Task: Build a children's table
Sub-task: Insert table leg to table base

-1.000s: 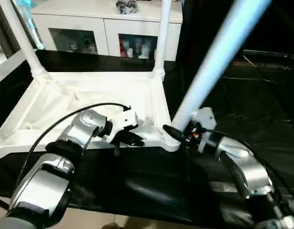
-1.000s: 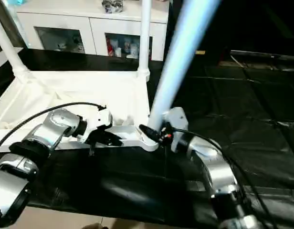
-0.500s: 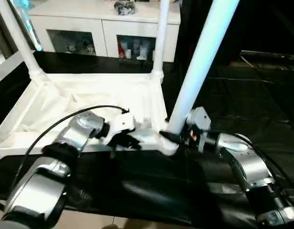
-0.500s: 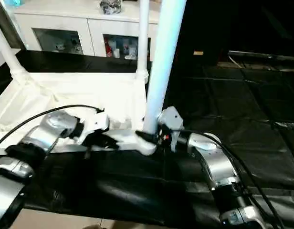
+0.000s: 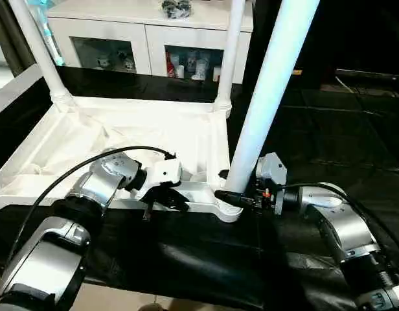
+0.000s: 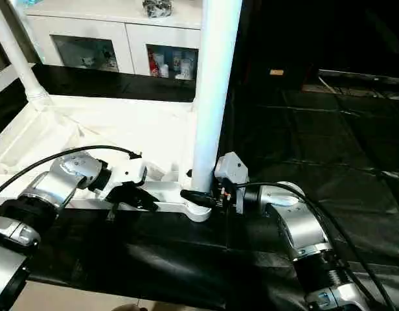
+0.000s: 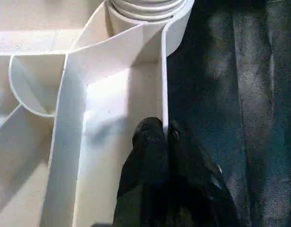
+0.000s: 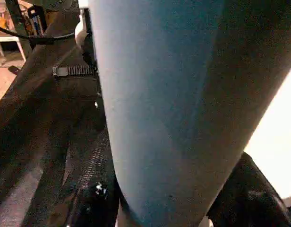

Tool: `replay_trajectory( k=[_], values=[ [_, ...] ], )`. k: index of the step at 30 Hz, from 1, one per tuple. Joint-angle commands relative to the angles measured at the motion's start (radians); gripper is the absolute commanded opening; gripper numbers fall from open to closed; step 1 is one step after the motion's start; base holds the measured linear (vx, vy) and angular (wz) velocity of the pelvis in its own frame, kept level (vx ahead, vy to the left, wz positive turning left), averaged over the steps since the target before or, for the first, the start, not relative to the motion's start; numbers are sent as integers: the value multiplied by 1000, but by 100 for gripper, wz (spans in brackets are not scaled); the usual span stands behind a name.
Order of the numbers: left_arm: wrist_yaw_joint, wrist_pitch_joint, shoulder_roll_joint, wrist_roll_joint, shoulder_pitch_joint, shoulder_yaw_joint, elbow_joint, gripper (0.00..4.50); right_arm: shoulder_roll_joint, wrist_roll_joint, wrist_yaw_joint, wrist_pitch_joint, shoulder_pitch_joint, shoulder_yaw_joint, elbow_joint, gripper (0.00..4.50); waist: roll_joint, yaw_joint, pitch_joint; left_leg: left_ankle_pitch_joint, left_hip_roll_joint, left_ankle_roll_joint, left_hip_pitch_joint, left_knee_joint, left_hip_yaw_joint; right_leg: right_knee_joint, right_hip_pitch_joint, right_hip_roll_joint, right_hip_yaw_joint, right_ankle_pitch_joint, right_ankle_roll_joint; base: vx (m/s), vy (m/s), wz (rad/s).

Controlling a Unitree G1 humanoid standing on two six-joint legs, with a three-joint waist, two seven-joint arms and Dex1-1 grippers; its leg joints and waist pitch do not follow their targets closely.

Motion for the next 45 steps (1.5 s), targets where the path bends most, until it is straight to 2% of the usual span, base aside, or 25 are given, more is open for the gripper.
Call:
replay_trajectory(
  k=[1,5,6,7,8,9,10,11,12,13,14,15,16,17,20,23,24,28,29,30,33,36,39,42,45],
  values=[
    [84,46,-24,5,-34,16,-9,0,45,-47,-52,85,39,61,82,191,9,1,-43,-332,47,-5,18,-80,-17,-84,29,-90,46,-245,-224,0,0,0],
    [138,128,-26,-14,-30,51,-52,0,79,-79,-179,85,2,18,141,191,4,-5,-39,-389,44,-34,26,-85,-23,-99,22,-99,48,-435,-185,0,0,0],
    [164,169,-26,-21,-27,68,-77,0,96,-86,-237,90,-22,-3,174,191,4,-7,-38,-388,42,-35,23,-86,-25,-101,24,-100,47,-457,-176,0,0,0],
    [201,235,-24,-24,-13,90,-136,0,121,-94,-319,99,-62,-31,230,191,6,-11,-48,-374,46,-47,19,-89,-30,-93,30,-105,46,-461,-173,0,0,0],
    [219,269,-25,-25,-5,101,-166,0,133,-99,-358,102,-82,-43,260,191,9,-18,-45,-371,44,-50,15,-91,-32,-98,28,-100,41,-464,-165,0,0,0],
    [277,399,-34,-29,25,139,-286,0,168,-114,-495,110,-159,-80,375,191,8,-27,-47,-356,45,-58,10,-92,-33,-92,30,-97,40,-410,-175,0,0,0],
    [287,421,-36,-30,30,145,-306,0,174,-117,-517,111,-173,-86,396,191,5,-35,-50,-342,47,-69,3,-94,-36,-80,38,-101,39,-374,-188,-31,12,-20],
    [304,475,-43,-30,40,155,-350,0,182,-123,-557,110,-199,-96,436,191,6,-41,-53,-310,39,-68,-6,-93,-35,-81,45,-95,32,-359,-178,-25,12,-23],
    [317,520,-53,-31,53,162,-397,0,189,-130,-599,105,-224,-105,473,191,8,-41,-57,-293,38,-62,-3,-88,-33,-81,39,-94,33,-333,-182,-25,12,-23],
    [331,587,-75,-38,77,169,-473,0,200,-126,-647,102,-256,-122,520,191,-3,-46,-63,-232,37,-46,-5,-78,-25,-78,41,-91,36,-223,-202,0,0,0],
    [344,632,-93,-41,99,168,-535,0,211,-123,-684,99,-282,-134,555,191,0,-46,-64,-183,33,-27,-6,-70,-20,-71,40,-87,36,-132,-225,0,0,0],
    [353,656,-104,-43,111,167,-570,0,217,-120,-705,96,-297,-142,577,191,-4,-50,-65,-165,34,-19,-9,-68,-19,-67,42,-87,35,-94,-235,0,0,0],
    [366,667,-119,-35,122,158,-591,0,223,-117,-711,99,-308,-143,591,191,-11,-48,-67,-130,30,4,-7,-61,-13,-65,42,-81,33,-32,-248,60,-24,-2],
    [373,671,-122,-33,124,153,-597,0,225,-118,-712,98,-312,-143,597,191,-3,-43,-71,-89,29,23,-6,-55,-11,-56,44,-80,34,48,-264,64,-34,2],
    [452,638,-150,-4,108,124,-531,0,245,-131,-704,104,-321,-131,619,191,-8,-39,-72,-62,31,48,-5,-51,-7,-49,45,-76,28,129,-279,38,-22,2],
    [473,636,-152,6,99,121,-510,0,249,-130,-705,101,-323,-133,630,191,-6,-34,-67,-100,34,41,-1,-55,-8,-55,44,-77,26,63,-268,0,0,0],
    [487,655,-152,10,99,120,-517,0,252,-128,-708,93,-329,-134,649,191,-3,-31,-62,-158,37,15,5,-60,-8,-64,40,-80,26,-38,-254,0,0,0],
    [520,711,-152,21,111,115,-555,0,257,-135,-706,64,-344,-122,699,191,2,-34,-60,-217,39,-20,8,-65,-10,-72,37,-80,27,-131,-233,0,0,0],
    [525,716,-151,22,113,115,-558,0,260,-128,-701,64,-345,-126,704,191,2,-34,-60,-221,38,-21,9,-64,-10,-72,36,-80,27,-136,-231,0,0,0],
    [531,712,-151,24,113,115,-553,0,263,-119,-698,67,-344,-134,706,247,2,-34,-61,-222,38,-23,9,-64,-10,-72,37,-80,27,-133,-230,0,0,0],
    [546,685,-150,30,108,112,-528,0,264,-122,-703,67,-342,-139,710,267,8,-31,-67,-184,36,-18,10,-59,-10,-67,38,-79,28,-68,-244,0,0,0],
    [563,654,-156,30,94,115,-484,0,266,-120,-704,47,-327,-151,697,290,5,-24,-70,-145,35,-5,4,-55,-8,-56,42,-75,27,22,-253,0,0,0],
    [583,625,-159,28,71,118,-434,0,260,-109,-702,18,-300,-163,663,319,9,-21,-69,-157,33,-4,6,-54,-8,-60,41,-76,26,12,-252,0,0,0],
    [589,601,-153,30,51,118,-400,0,248,-92,-660,-17,-243,-164,568,336,7,-10,-68,-182,36,-7,10,-57,-8,-65,40,-76,26,-30,-233,0,0,0],
    [581,561,-142,32,33,112,-361,0,228,-58,-611,-12,-161,-174,440,367,2,-5,-70,-157,34,-1,5,-55,-9,-61,46,-75,26,-4,-225,0,0,0]
  ],
)
